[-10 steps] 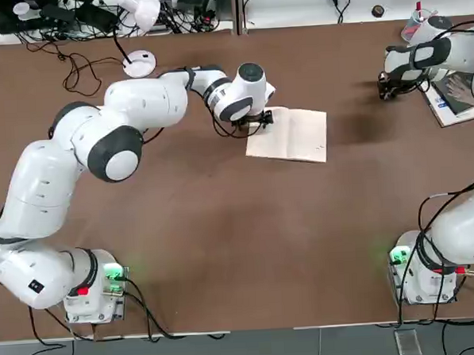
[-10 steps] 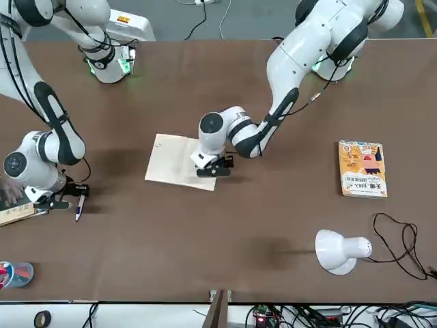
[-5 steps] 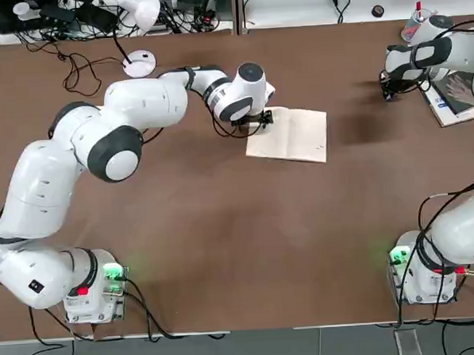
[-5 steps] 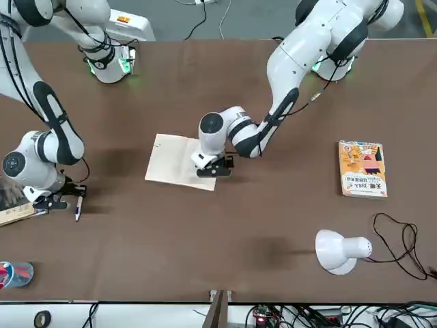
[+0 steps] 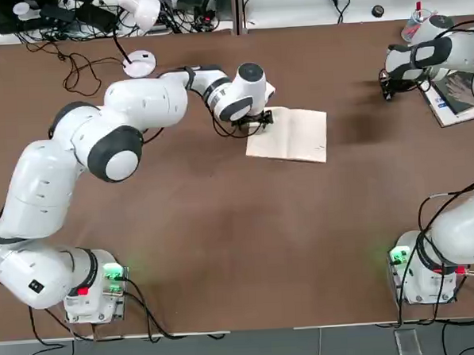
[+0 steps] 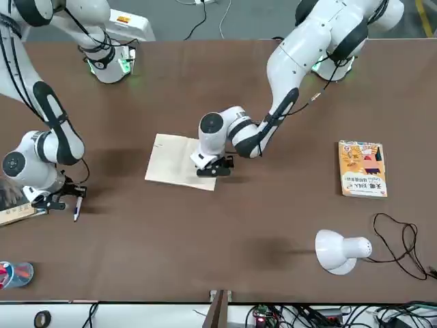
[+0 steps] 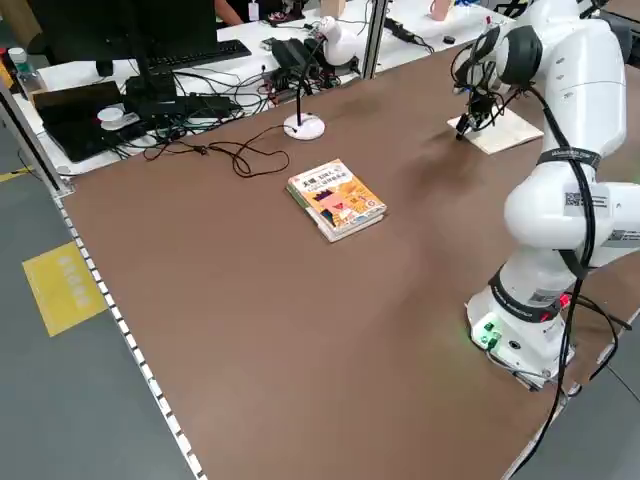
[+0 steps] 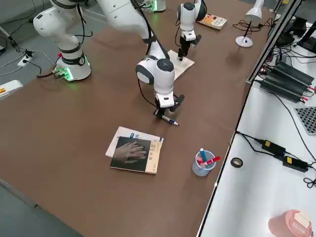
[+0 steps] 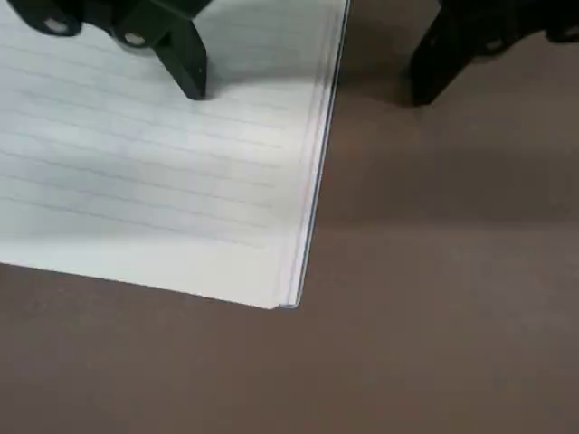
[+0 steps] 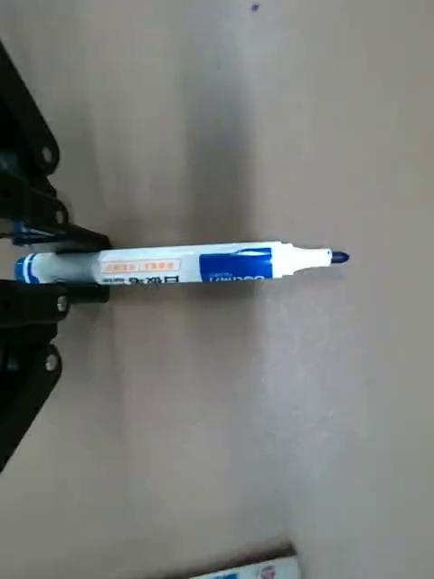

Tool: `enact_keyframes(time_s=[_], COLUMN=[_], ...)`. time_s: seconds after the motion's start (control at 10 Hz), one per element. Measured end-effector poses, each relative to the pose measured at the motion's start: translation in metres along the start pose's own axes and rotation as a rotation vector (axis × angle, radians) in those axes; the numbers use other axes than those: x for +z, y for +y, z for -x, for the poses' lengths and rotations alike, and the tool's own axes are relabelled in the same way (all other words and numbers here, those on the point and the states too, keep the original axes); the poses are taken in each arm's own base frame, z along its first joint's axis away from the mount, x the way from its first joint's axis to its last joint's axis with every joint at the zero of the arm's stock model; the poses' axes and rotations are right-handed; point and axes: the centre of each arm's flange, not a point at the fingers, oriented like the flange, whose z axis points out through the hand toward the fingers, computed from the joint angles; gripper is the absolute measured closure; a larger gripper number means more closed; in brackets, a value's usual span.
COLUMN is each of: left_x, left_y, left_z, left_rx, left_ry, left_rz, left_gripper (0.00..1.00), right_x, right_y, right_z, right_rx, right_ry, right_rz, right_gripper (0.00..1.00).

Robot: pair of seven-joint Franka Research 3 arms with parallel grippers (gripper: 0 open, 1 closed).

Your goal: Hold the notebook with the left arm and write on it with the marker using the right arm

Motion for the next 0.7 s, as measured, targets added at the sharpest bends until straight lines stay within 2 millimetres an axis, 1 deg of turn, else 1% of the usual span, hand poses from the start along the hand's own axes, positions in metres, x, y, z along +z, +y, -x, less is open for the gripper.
enact_keyframes(time_s=[0.1,0.2,0.4,0.5,0.7], left_x=[0.0,0.0,0.0,0.0,0.0], left_y=[0.0,0.0,0.0,0.0,0.0], left_z=[0.0,0.0,0.0,0.0,0.0], left_rx=[0.0,0.001,0.001,0.001,0.001], left_ry=[0.0,0.0,0.0,0.0,0.0], left_rz=[0.0,0.0,0.0,0.0,0.0], left_gripper=[0.0,0.0,0.0,0.0,0.0], right_x=[0.0,-0.001,-0.008,-0.013,-0.032], right_y=[-0.008,-0.02,-0.051,-0.067,-0.093], right_z=[0.001,0.002,0.006,0.01,0.014], right_rx=[0.039,0.08,0.148,0.182,0.248], right_ry=[-0.012,-0.041,-0.133,-0.191,-0.289], right_rz=[-0.011,-0.036,-0.106,-0.148,-0.229], right_gripper=[0.83,0.83,0.83,0.83,0.83])
